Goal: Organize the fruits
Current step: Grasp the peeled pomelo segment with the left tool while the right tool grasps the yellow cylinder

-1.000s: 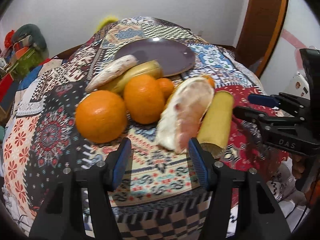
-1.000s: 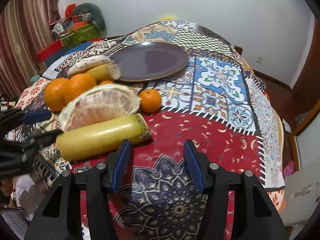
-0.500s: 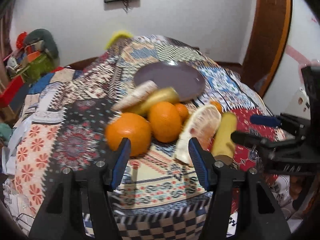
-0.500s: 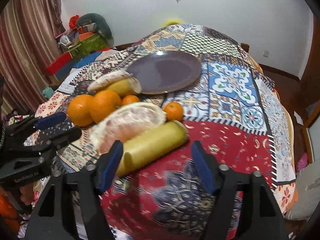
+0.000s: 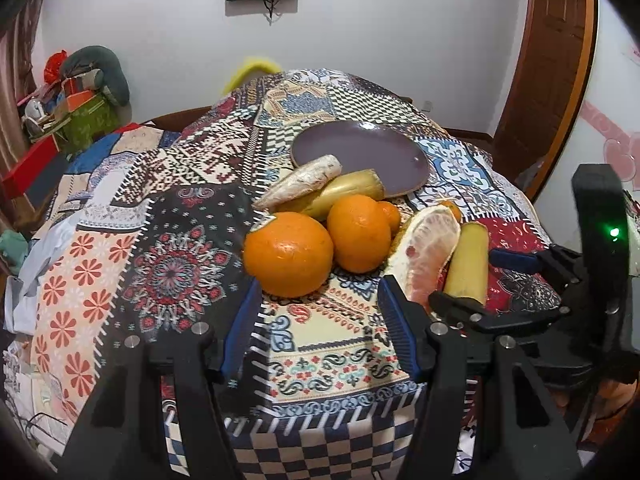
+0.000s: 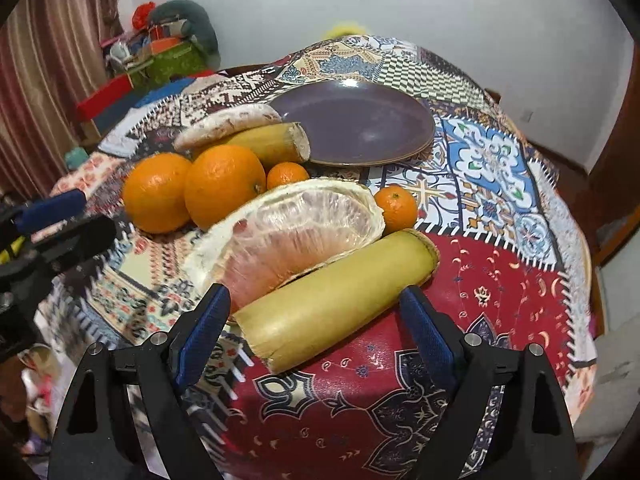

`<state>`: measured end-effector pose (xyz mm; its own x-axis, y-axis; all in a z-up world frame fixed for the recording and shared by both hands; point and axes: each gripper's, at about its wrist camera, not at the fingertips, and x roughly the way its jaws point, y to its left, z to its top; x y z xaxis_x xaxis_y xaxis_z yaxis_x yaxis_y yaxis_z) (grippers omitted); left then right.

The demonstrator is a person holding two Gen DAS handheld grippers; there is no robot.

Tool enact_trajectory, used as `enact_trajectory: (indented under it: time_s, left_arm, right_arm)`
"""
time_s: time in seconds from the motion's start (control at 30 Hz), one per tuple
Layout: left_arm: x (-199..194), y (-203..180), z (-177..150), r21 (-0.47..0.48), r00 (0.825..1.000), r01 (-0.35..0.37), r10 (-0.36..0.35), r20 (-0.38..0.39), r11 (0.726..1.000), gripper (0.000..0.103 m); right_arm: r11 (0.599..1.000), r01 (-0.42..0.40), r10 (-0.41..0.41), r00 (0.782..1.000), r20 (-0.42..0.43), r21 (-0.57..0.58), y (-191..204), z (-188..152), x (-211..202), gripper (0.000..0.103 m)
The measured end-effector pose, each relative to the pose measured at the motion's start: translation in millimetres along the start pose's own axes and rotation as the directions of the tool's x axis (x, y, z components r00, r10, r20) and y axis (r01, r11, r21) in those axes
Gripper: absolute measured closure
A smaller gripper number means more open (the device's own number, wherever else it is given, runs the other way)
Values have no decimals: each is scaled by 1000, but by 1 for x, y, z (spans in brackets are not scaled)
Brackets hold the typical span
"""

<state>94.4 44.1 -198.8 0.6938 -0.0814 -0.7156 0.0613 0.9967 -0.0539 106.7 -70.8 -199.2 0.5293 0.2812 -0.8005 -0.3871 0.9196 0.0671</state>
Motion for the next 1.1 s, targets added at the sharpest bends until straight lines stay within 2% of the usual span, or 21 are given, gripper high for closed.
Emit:
enact_trajectory:
  time_s: [0.1,0.17,0.3,0.53,0.73,0.9,1.03,1.1]
  left_arm:
    - [3,-8,0,22,1000,-1,1,-6,1000,43]
    - [5,-12,1,32,1000,8,-8,-11,999,43]
    - [11,-22,2,53,999,29,-27,-26,998,43]
    - [33,-47,2,86,994,73,-66,-86,994,43]
    - [50,-65,2,119,990,84,-69,-124,989,43]
    - [65,-68,1,109,985,59,-40,-168,992,43]
    - [68,-68,-1,101,984,61,-43,-173,993,43]
    - [67,-70,-1,115,984,56,-36,-172,992,52]
  right_arm:
    - [1000,-28,28,999,-17,13,-6,-3,2,23]
    - [997,-68,69,997,-22,32,-13,-6,-1,30]
    - [997,-76,76,997,-17,15,-22,-12,-12,45]
    - [995,-75,75,997,1,68,-56,-25,-34,45]
    - [991,-93,90,995,34,99,-68,-20,-45,45]
    - [993,-78,76,997,26,93,-66,-11,-31,45]
    - [969,-163,167,986,-4,187,-72,-11,-14,45]
    - [970,-152,157,988,-8,188,-70,-11,-10,45]
